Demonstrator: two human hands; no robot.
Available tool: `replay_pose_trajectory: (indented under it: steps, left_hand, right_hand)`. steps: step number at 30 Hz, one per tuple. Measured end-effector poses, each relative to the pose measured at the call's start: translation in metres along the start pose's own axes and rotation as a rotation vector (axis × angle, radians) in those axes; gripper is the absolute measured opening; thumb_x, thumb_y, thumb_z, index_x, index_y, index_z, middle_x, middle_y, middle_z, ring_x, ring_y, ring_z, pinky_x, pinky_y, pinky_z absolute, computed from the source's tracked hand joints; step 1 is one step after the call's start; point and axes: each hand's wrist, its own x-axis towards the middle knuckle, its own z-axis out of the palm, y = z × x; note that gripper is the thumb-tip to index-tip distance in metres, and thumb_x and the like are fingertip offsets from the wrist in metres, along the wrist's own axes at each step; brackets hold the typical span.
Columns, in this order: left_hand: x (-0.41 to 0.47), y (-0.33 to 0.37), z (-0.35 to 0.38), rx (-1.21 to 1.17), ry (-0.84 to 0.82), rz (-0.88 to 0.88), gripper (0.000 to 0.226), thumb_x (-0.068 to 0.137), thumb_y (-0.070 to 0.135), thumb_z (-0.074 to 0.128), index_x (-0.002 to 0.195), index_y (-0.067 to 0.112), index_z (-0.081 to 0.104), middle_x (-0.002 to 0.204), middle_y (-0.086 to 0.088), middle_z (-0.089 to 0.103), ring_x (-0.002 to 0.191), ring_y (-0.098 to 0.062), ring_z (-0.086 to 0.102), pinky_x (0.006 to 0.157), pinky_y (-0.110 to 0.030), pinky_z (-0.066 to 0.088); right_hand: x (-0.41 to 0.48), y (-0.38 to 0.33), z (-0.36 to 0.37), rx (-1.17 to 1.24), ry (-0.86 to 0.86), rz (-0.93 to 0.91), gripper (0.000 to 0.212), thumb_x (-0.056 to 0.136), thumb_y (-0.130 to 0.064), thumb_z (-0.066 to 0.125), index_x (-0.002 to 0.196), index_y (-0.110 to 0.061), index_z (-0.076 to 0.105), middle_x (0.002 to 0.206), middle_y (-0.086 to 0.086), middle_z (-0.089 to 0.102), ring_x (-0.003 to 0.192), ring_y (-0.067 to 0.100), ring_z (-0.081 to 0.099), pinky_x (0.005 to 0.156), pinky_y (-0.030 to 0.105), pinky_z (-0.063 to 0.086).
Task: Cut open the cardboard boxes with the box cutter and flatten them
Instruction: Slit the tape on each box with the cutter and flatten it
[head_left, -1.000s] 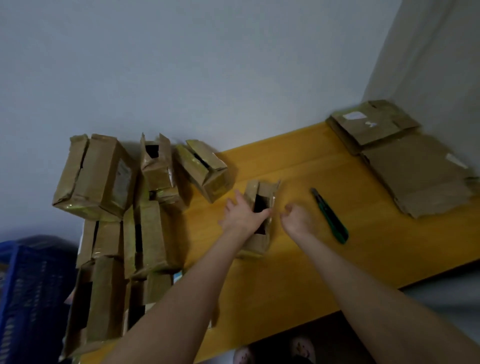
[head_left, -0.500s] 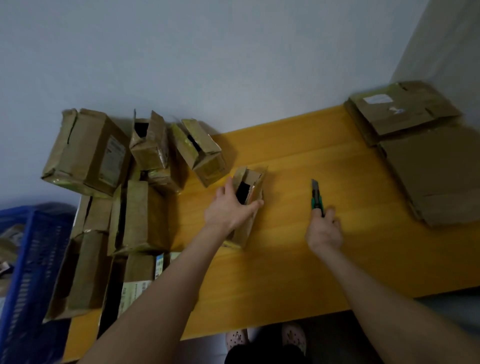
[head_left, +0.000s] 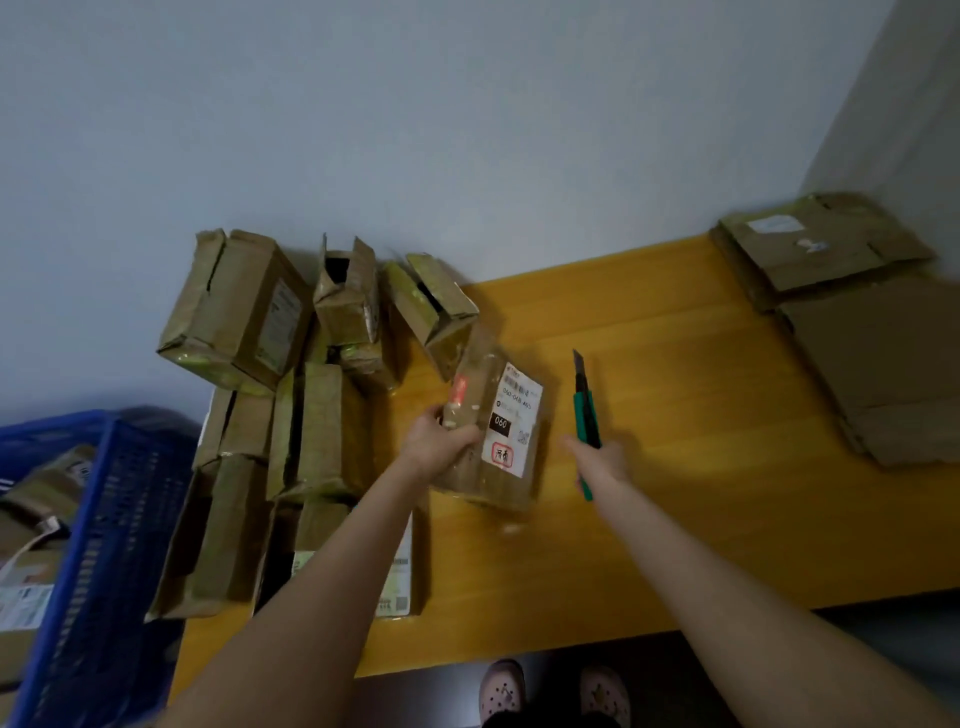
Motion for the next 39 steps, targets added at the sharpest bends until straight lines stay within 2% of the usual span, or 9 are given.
replay_pose_trajectory:
  steps: [3,6,10,14,19,23,26,34,39]
  left_hand:
    - [-0.012,-0.003,-0.023,-0.314,-0.062,0.004,0.053,0.084,0.017,0.073,0.13,0.007,0.05,0.095,-0.006,0.071,0.076,-0.017,0.07,0.058,-0.023,0.055]
    - [-0.022,0.001,-0.042,-0.484,-0.132,0.121,0.057,0.085,0.012,0.07,0.135,0.017,0.045,0.109,-0.011,0.07,0.093,-0.026,0.071,0.078,-0.038,0.058]
    - [-0.031,0.013,-0.061,-0.634,-0.228,0.134,0.044,0.087,0.009,0.065,0.128,0.017,0.049,0.113,-0.016,0.069,0.1,-0.032,0.068,0.087,-0.047,0.055]
    - [-0.028,0.018,-0.077,-0.478,-0.158,0.212,0.05,0.084,0.021,0.072,0.13,0.017,0.051,0.114,-0.009,0.069,0.099,-0.025,0.068,0.09,-0.042,0.055]
    - [-0.023,0.014,-0.068,-0.217,0.112,0.349,0.1,0.078,0.031,0.079,0.154,0.032,0.014,0.151,-0.005,0.037,0.13,-0.028,0.048,0.103,-0.053,0.045]
    - [-0.023,0.015,-0.045,0.161,0.18,0.281,0.064,0.095,0.052,0.049,0.151,0.037,0.024,0.16,-0.011,0.014,0.146,-0.034,0.02,0.114,-0.056,0.027]
    - [-0.034,0.019,-0.033,-0.023,0.035,0.287,0.051,0.102,0.049,0.03,0.139,0.02,0.049,0.143,-0.011,0.045,0.136,-0.029,0.04,0.105,-0.041,0.039]
    - [-0.022,0.008,-0.024,0.245,0.037,0.539,0.076,0.091,0.016,0.061,0.153,0.033,0.019,0.138,-0.005,0.052,0.119,-0.021,0.053,0.095,-0.037,0.049]
    - [-0.013,0.005,-0.006,0.622,0.102,0.468,0.109,0.073,0.048,0.075,0.154,0.024,0.006,0.15,-0.003,0.03,0.135,-0.026,0.032,0.108,-0.045,0.033]
  right_hand:
    - [-0.021,-0.026,0.0,0.256,-0.117,-0.043,0.041,0.089,-0.04,0.065,0.115,-0.012,0.051,0.088,0.003,0.056,0.076,0.017,0.056,0.067,0.029,0.052]
    - [-0.039,-0.046,0.003,0.324,-0.239,-0.059,0.056,0.087,-0.048,0.063,0.131,-0.017,0.048,0.116,0.005,0.06,0.106,0.026,0.058,0.093,0.045,0.051]
    - [-0.062,-0.059,0.004,0.479,-0.418,-0.012,0.038,0.091,-0.046,0.057,0.12,-0.021,0.058,0.107,0.009,0.069,0.1,0.029,0.064,0.082,0.049,0.054]
    - [-0.074,-0.065,0.007,0.545,-0.454,-0.074,0.041,0.089,-0.039,0.063,0.123,-0.016,0.06,0.113,0.011,0.07,0.106,0.031,0.064,0.089,0.049,0.052]
    - [-0.087,-0.075,0.007,0.519,-0.469,-0.149,0.036,0.089,-0.02,0.065,0.123,-0.011,0.058,0.116,0.012,0.067,0.104,0.029,0.064,0.072,0.041,0.055]
    - [-0.085,-0.069,0.018,0.464,-0.368,-0.23,0.037,0.089,-0.012,0.067,0.124,-0.013,0.056,0.117,0.01,0.066,0.107,0.029,0.063,0.086,0.045,0.054]
    - [-0.085,-0.061,0.03,0.44,-0.3,-0.236,0.039,0.088,-0.012,0.068,0.125,-0.016,0.054,0.116,0.008,0.066,0.107,0.03,0.062,0.094,0.049,0.051]
    - [-0.088,-0.041,0.042,0.49,-0.251,-0.198,0.028,0.091,-0.012,0.065,0.115,-0.016,0.052,0.105,0.005,0.064,0.087,0.022,0.066,0.073,0.031,0.057]
    - [-0.084,-0.026,0.051,0.468,-0.218,-0.144,0.021,0.093,-0.015,0.062,0.113,-0.015,0.056,0.097,0.005,0.068,0.081,0.016,0.068,0.066,0.026,0.056]
